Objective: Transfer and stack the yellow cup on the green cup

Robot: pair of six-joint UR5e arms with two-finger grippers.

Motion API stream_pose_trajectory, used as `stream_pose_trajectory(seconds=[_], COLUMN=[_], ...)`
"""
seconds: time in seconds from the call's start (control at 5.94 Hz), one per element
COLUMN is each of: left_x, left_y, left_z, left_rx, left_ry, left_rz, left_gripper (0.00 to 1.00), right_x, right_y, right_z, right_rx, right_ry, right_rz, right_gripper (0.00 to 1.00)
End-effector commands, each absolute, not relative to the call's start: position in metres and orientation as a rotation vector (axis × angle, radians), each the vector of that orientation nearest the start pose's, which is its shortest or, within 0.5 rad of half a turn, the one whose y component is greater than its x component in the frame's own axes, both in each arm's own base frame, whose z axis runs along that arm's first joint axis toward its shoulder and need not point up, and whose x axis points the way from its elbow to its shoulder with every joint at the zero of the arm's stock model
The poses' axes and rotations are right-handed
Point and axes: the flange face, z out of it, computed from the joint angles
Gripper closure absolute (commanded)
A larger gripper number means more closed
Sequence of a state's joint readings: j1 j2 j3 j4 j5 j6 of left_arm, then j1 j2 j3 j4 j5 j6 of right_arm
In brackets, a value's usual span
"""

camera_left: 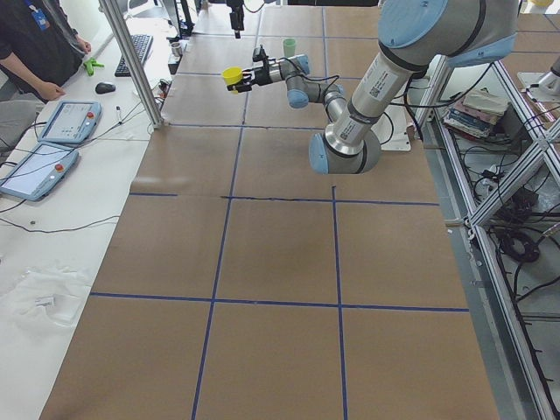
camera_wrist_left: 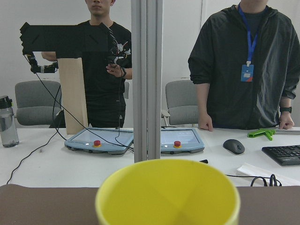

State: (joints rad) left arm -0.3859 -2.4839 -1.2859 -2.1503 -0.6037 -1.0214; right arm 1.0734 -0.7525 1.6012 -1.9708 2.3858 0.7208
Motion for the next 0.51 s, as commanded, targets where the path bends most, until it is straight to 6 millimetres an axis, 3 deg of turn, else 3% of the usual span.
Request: stream_pose_trajectory(seconds=[0.0,0.17,0.34], left_x=[0.61,0.611,0.613], left_y=[-0.474,-0.473,-0.47], left_z=[0.123,0.126,0.128], left_rx=[1.241,1.24,1.237], left_ry=[0.602,0.601,0.606], left_rz=[-0.432,-0.43,-0.426], left_gripper=[0.63,0.63,0.63], right_x=[-0.317,-0.34,-0.356], right_y=[-0.664,-0.679,-0.674], right_z=[0.112,0.091,0.088], right_rx=[-0.16,-0.186,-0.194], right_ry=[-0.874,-0.858,-0.855], right_rz=[0.014,0.011,-0.009], right_gripper=[0.01,0.01,0.01])
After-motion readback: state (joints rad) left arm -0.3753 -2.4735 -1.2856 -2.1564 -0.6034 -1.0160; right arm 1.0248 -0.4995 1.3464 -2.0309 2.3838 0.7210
